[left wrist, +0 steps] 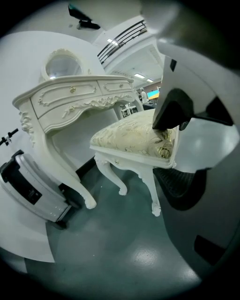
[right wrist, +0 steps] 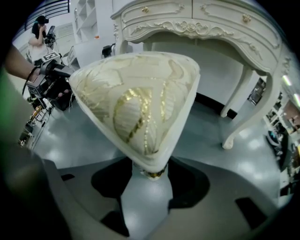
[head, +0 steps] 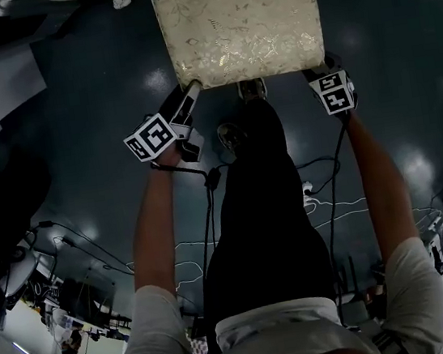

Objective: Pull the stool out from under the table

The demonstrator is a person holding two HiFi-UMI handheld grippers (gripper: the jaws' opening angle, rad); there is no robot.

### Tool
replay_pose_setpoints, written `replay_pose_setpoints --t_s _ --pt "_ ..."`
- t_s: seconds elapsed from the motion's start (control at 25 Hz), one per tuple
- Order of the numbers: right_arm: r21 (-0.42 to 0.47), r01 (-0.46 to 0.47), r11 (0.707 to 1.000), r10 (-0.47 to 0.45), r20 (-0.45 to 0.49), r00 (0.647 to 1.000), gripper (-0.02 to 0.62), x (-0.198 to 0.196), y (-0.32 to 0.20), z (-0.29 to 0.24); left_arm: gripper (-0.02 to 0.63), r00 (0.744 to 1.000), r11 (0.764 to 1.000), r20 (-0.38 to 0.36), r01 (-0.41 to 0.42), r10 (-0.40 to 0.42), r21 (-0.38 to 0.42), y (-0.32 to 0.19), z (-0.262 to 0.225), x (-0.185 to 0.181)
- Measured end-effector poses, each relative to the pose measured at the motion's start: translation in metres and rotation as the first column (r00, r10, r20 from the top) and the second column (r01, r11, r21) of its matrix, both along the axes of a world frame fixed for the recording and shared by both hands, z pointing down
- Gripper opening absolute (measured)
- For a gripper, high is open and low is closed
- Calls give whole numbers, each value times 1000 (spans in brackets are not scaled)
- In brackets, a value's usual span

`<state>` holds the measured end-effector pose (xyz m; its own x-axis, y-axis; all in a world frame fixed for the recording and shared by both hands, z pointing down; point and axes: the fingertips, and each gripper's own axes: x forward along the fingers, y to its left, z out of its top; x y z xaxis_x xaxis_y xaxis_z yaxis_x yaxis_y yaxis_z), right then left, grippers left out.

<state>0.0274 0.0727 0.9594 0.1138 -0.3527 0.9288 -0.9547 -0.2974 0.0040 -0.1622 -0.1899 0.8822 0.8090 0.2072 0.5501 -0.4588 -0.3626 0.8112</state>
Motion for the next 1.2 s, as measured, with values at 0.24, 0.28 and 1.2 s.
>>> replay_pose_setpoints --t_s 0.24,0.28,1.2 --pt "-50 -47 998 46 -13 999 253 -27 24 3 272 1000 1000 -4 -25 25 -1 22 1 -22" --pt "-64 -60 996 58 -26 998 254 -27 24 1 272 1000 1000 3 -23 23 5 21 0 -22" --pt "230 -145 962 194 -205 959 35 -112 -14 -305 15 986 780 130 -159 100 605 83 -238 -71"
